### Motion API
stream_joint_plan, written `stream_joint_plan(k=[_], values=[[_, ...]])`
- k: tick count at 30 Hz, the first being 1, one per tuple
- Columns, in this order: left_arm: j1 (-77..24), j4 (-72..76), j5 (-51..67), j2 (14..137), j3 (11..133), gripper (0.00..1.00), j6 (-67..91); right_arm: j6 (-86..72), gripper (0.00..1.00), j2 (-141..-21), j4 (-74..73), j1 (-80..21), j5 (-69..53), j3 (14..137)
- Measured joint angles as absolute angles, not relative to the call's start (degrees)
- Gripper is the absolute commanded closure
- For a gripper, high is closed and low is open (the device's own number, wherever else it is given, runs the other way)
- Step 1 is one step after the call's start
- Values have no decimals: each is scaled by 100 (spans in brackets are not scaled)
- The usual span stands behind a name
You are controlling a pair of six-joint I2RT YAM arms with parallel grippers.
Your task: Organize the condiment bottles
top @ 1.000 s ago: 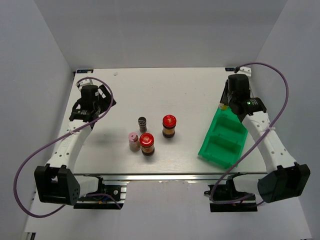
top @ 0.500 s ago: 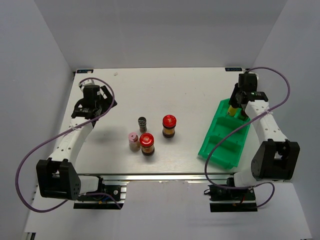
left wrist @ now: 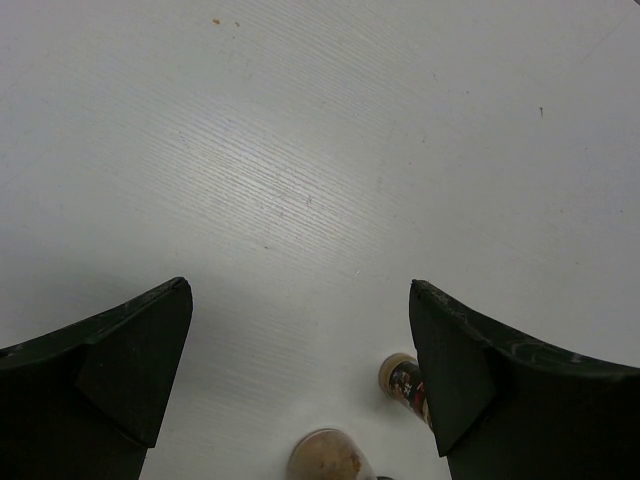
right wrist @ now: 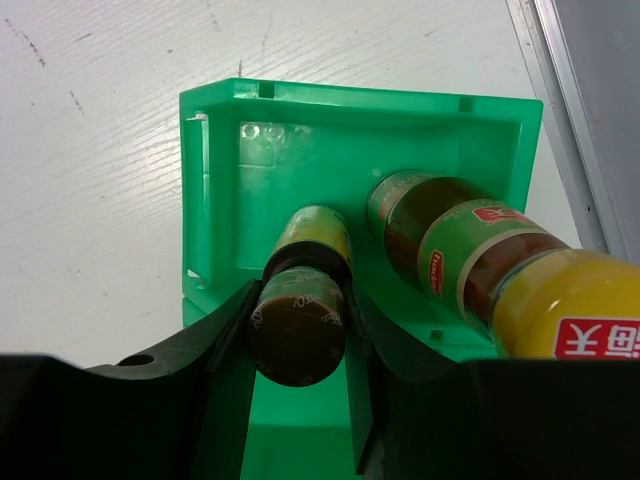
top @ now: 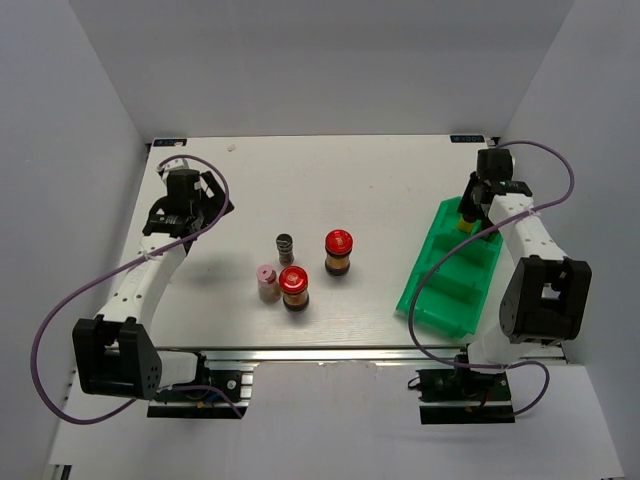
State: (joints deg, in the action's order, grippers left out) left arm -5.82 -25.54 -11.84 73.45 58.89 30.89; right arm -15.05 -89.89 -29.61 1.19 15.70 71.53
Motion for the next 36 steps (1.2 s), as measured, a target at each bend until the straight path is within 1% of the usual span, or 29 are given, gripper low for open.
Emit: stream_joint_plan(k=[2, 5, 8, 9, 10, 12, 14, 15, 17, 18, 23, 30, 33, 36], values=[[-582, -2563, -1199, 7345, 5889, 2, 3089, -1509, 64, -9032, -2958, 141, 1573, 7153], [-582, -2571, -1214, 7345, 5889, 2, 3089, -1531, 54, -9126, -2947, 145, 1575, 7153], [-582, -2574, -1223, 7345, 5889, 2, 3089, -1542, 53, -9131, -2882, 150, 1579, 7153], [-582, -2574, -1223, 7343, 5889, 2, 3089, -1546, 49, -9131, -2877, 150, 1588, 7153], [-582, -2574, -1223, 7343, 5889, 2, 3089, -1551, 43, -9133, -2877, 150, 1592, 7153], [-582, -2574, -1225, 7338, 5889, 2, 3089, -1588, 37, -9133, -2875, 152, 1592, 7159], [-582, -2571, -1229, 7332, 5887, 2, 3092, -1592, 29, -9133, -2884, 150, 1588, 7181], [-582, -2576, -1240, 7328, 5887, 2, 3089, -1603, 21, -9133, -2886, 150, 1581, 7205], [-582, -2574, -1256, 7314, 5887, 2, 3092, -1605, 16, -9133, -2904, 150, 1570, 7284], [-582, -2574, -1258, 7306, 5887, 2, 3092, -1605, 11, -9131, -2908, 150, 1551, 7328], [-582, -2571, -1262, 7275, 5887, 2, 3092, -1441, 11, -8984, -2954, 150, 1173, 7542], [-582, -2571, -1256, 7271, 5887, 2, 3098, -1122, 11, -8099, -2759, -16, -121, 7561], [-582, -2569, -1238, 7260, 5887, 2, 3107, -941, 11, -7854, -2622, -633, -351, 7561], [-582, -2571, -1214, 7253, 5887, 2, 3111, -679, 11, -7865, -2502, -1785, -635, 7548]])
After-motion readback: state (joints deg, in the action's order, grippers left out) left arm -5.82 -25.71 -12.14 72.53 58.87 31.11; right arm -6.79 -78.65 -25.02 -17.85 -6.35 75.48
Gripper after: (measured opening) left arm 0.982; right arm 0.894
